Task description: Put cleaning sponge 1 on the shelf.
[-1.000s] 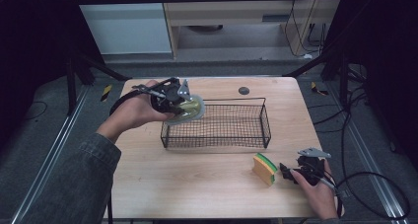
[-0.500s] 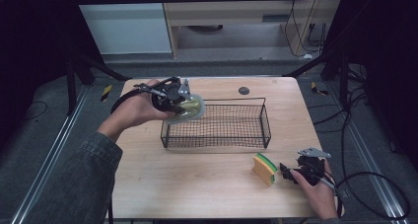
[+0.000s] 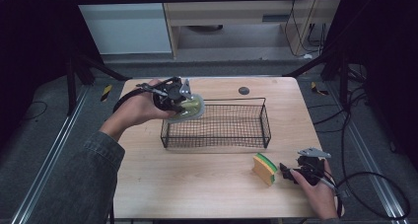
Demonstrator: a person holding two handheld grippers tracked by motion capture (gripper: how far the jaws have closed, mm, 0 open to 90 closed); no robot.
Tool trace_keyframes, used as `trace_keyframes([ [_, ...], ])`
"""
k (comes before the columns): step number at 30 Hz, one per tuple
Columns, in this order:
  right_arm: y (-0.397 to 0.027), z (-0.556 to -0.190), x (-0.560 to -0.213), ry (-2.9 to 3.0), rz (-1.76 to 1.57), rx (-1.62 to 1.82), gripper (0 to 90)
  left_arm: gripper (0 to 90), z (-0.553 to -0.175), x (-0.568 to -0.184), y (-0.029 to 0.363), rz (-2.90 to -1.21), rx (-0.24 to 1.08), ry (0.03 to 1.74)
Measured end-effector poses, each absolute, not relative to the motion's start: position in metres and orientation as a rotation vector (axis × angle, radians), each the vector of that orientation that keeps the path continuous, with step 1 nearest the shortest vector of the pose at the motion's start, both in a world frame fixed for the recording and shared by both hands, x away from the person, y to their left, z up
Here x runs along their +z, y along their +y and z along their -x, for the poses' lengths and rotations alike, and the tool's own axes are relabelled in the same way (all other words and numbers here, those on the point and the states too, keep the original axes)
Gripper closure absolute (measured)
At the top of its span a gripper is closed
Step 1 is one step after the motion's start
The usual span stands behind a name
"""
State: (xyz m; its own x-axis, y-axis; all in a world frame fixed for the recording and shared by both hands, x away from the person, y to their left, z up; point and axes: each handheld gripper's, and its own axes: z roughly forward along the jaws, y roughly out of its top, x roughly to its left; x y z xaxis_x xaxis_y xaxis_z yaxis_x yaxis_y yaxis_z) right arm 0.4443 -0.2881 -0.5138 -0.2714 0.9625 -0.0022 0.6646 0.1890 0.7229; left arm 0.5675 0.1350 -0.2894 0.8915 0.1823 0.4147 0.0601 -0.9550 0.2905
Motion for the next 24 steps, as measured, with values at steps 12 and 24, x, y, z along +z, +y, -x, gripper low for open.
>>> trace_keyframes([
  [12,-0.288,-0.445,-0.514,2.01,-1.517,0.858,0.4,70.6,-0.571,-0.301,0.135,-2.799,0.656,0.161],
  [24,-0.288,-0.444,-0.513,2.011,-1.523,0.86,0.4,70.6,-0.571,-0.316,0.134,-2.811,0.638,0.148],
])
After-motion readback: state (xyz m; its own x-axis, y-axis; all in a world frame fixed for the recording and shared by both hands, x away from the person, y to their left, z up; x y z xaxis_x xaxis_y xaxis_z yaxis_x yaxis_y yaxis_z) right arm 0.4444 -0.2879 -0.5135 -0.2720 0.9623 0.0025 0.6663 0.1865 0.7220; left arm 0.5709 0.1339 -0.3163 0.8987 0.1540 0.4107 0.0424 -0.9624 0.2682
